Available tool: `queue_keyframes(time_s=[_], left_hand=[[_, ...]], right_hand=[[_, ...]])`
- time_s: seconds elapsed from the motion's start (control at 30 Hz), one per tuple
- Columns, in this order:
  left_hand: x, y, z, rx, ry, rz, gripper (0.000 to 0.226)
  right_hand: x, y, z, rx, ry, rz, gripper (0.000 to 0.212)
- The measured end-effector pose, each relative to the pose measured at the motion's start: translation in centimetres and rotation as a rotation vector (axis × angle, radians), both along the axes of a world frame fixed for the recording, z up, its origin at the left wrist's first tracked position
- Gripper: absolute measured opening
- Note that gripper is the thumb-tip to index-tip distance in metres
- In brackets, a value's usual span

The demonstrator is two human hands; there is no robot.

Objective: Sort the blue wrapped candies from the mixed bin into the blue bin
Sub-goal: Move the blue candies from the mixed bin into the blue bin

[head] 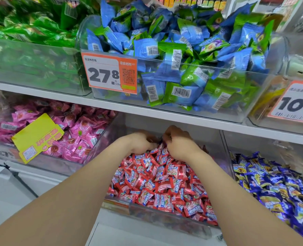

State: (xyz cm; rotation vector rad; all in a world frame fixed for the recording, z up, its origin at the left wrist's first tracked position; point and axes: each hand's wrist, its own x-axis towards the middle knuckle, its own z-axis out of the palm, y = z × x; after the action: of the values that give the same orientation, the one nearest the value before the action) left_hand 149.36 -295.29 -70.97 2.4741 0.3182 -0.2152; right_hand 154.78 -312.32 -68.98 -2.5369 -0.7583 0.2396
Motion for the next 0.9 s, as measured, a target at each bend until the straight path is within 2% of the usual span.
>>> queue_keyframes(time_s=[0.13,0.23,0.33,0.4,0.53,0.67,0.73,0.8,0.83,0.9], left_hand=[[-1.2,-0.2,0.4,-0.071,-0.107,-0.020,0.022],[-2.0,0.4,1.0,-0.047,-0.206,-0.031,0.023],[-3.5,0.5,2.4,-0.097,-0.215,-0.042,0.011],[-4.2,0.5,3.0,-0.130,-0.178,-0.015,0.016],[-5.1,0.0,4.0,-0.089,-0.133,0.122,0.030],[-5.1,-1.3,4.6,-0.123,-0.164,0.149,0.038],[-5.0,-1.9,4.7,-0.139,-0.151,0.077,0.034],[-4.9,-2.1,4.6,-0.117,-0.133,0.028,0.019],[-4.9,-2.1,4.6,-0.085,-0.127,0.016,0.012],[-4.7,-1.8,4.5,0.060,-0.135,0.008,0.014]], right_hand=[[-0.4,1.3,0.0,-0.054,0.132,0.137,0.037],[-0.9,1.0,1.5,-0.051,0.132,0.187,0.049],[-1.6,-0.5,2.9,-0.007,0.167,0.239,0.030],[-1.7,-1.8,3.3,-0.009,0.209,0.225,0.022],[-1.6,-3.9,3.5,-0.054,0.168,0.120,0.028],[-2.1,-5.2,4.2,-0.089,0.172,0.166,0.026],[-2.2,-5.8,4.4,-0.064,0.185,0.197,0.031],[-2.1,-6.5,4.4,-0.029,0.157,0.193,0.027],[-2.0,-6.8,4.4,-0.009,0.167,0.182,0.022],[-1.9,-7.1,4.5,0.033,0.232,0.132,0.026]])
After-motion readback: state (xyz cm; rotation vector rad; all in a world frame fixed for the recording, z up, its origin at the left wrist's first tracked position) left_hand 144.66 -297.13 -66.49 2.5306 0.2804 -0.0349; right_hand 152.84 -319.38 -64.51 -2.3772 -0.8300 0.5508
